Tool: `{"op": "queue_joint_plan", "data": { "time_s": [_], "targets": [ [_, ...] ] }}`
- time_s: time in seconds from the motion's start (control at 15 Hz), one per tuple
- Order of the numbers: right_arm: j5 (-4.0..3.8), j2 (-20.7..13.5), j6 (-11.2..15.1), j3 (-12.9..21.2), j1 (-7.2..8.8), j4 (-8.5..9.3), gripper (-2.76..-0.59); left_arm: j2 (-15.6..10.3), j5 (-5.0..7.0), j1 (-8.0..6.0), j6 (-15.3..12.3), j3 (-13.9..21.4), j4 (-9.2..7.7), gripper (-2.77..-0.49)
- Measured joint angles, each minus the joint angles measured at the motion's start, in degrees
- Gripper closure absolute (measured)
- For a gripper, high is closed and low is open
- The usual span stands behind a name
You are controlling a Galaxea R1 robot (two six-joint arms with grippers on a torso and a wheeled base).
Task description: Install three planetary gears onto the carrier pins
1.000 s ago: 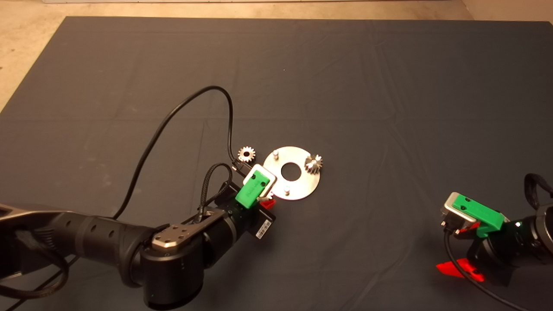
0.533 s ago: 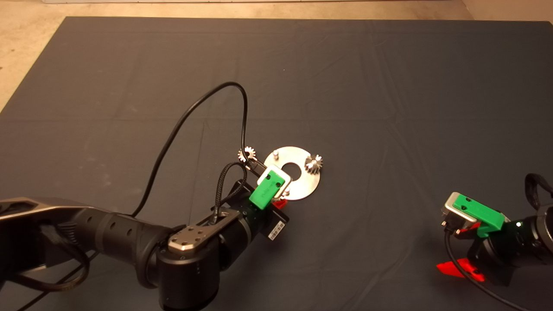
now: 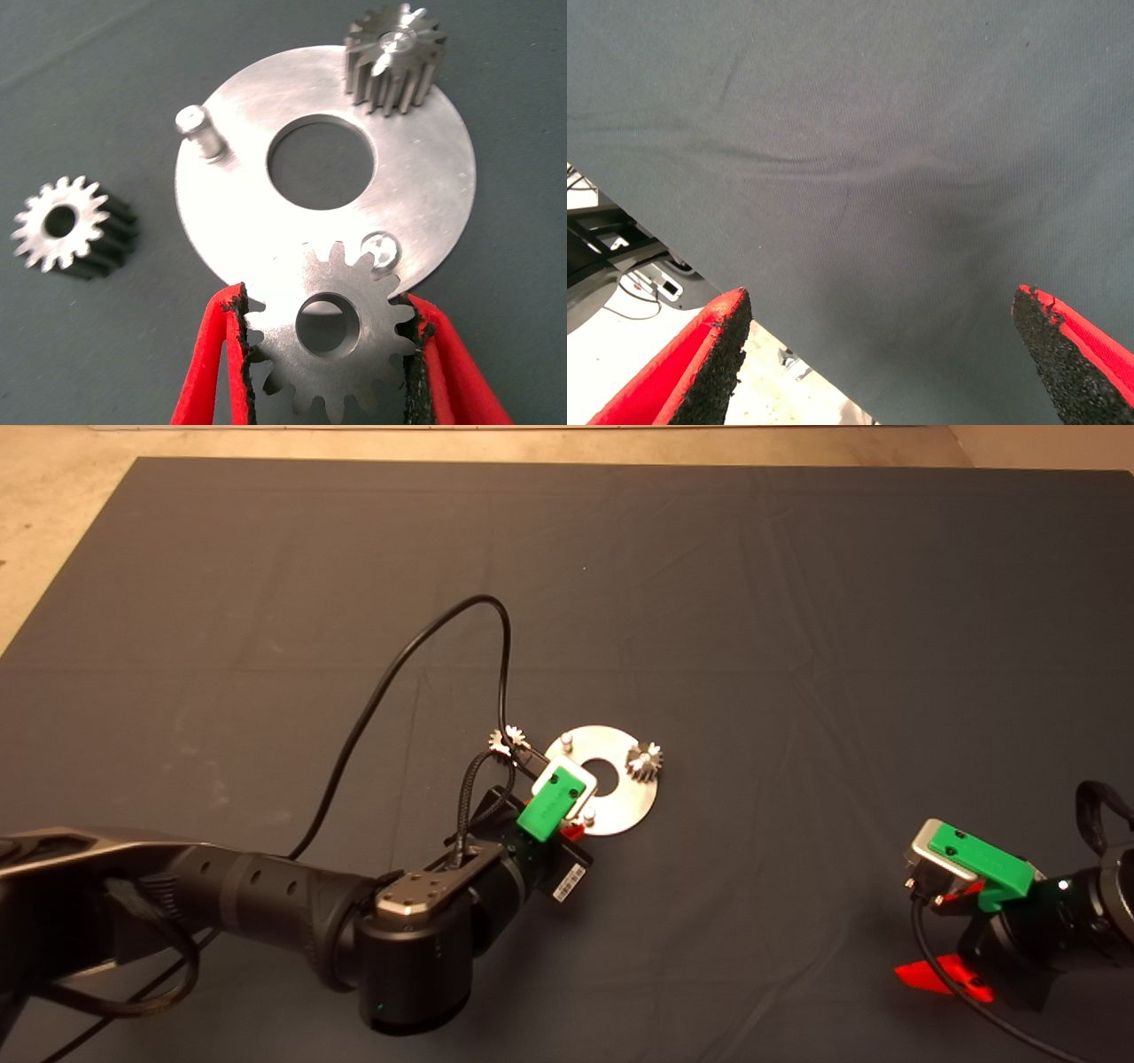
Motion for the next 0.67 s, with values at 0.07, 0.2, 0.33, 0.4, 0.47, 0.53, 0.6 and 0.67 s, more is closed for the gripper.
{"op": "queue_joint_plan", "data": {
  "time_s": [0.07,0.2,0.33,0.4,0.47,0.53,0.6,0.67],
  "targets": [
    [-0.01,-0.01,0.00,0.00,0.00,-0.01,-2.18,0.62,-0.20,-0.01,0.02,-0.13,0.00,-0.69],
    [-0.01,0.00,0.00,0.00,0.00,-0.01,-2.18,1.79,-0.46,-0.01,0.02,-1.01,0.00,-0.69],
    [-0.01,0.00,0.00,0.00,0.00,-0.01,-2.18,1.84,-0.30,-0.01,0.02,-1.56,0.00,-0.69],
    [-0.03,-0.02,0.00,0.00,0.00,-0.01,-2.18,1.87,-0.30,-0.01,0.00,-1.61,0.00,-0.69],
    [-0.01,-0.02,0.00,0.00,0.00,0.00,-2.18,1.87,-0.33,0.01,0.02,-1.61,0.00,-0.69],
    [-0.03,-0.02,0.00,0.00,0.00,-0.01,-2.18,1.87,-0.33,-0.01,0.02,-1.61,0.01,-0.69],
    [-0.05,-0.02,0.00,0.00,0.00,-0.01,-2.18,1.90,-0.33,0.01,0.00,-1.61,0.02,-0.69],
    [-0.03,-0.02,0.00,0.00,0.00,-0.01,-2.18,2.04,-0.31,0.00,0.00,-1.61,0.02,-0.69]
  ]
}}
